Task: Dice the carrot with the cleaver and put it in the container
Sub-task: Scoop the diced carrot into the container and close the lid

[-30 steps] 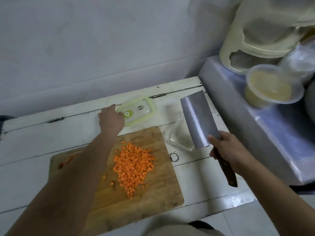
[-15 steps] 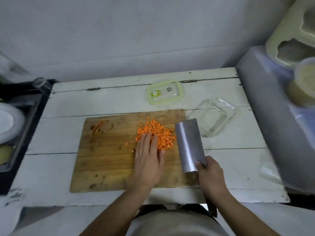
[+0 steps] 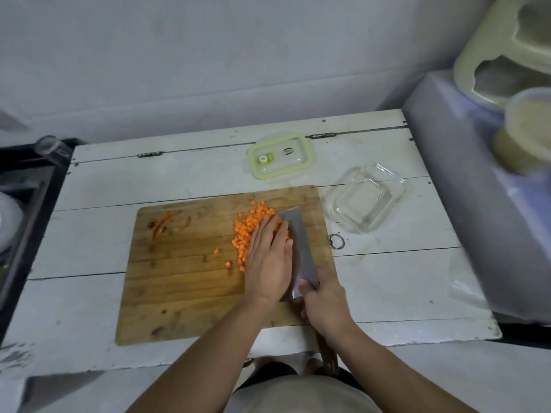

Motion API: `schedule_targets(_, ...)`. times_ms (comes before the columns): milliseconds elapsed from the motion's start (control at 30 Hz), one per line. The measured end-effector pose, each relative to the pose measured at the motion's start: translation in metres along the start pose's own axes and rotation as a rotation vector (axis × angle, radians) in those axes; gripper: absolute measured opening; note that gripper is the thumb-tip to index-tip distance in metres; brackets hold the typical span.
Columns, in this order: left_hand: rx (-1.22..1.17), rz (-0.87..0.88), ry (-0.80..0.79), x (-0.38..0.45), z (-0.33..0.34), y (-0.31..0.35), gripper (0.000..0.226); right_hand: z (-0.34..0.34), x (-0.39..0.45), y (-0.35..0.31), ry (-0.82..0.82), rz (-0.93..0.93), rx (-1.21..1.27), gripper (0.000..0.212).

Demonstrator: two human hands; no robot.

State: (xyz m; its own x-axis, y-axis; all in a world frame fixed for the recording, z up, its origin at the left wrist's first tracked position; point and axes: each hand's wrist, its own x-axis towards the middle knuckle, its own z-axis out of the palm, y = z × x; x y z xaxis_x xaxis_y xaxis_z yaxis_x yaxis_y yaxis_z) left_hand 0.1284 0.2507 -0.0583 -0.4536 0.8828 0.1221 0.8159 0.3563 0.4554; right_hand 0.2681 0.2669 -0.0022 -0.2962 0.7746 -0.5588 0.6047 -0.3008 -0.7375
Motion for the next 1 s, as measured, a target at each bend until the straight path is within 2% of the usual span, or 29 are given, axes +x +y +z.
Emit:
schedule_targets(133, -0.038, 0.062, 0.022, -0.004, -0.001, -0.002, 0.046, -0.003, -0.005, 0.0, -0.014, 0.051, 0.07, 0.007)
schedule_targets(533, -0.148, 0.14, 0.076, 0.005, -0.007, 0.027, 0.048, -0.033, -0.019, -0.008, -0.042, 0.061, 0.207, 0.011)
schedule_targets(733, -0.257, 0.289, 0.132, 0.054, -0.001, 0.096, 0.043, -0.093, -0.015, -0.024, 0.117, 0.038, 0.287, 0.013)
schedule_targets(833, -0.28, 0.341, 0.089, 0.077, 0.016, 0.132, 0.046, -0.125, -0.004, -0.023, 0.211, 0.059, 0.263, 0.012)
schedule_targets(1000, -0.344, 0.335, -0.007, 0.105, 0.053, 0.166, 0.053, -0.159, 0.024, -0.017, 0.273, 0.113, 0.269, 0.014)
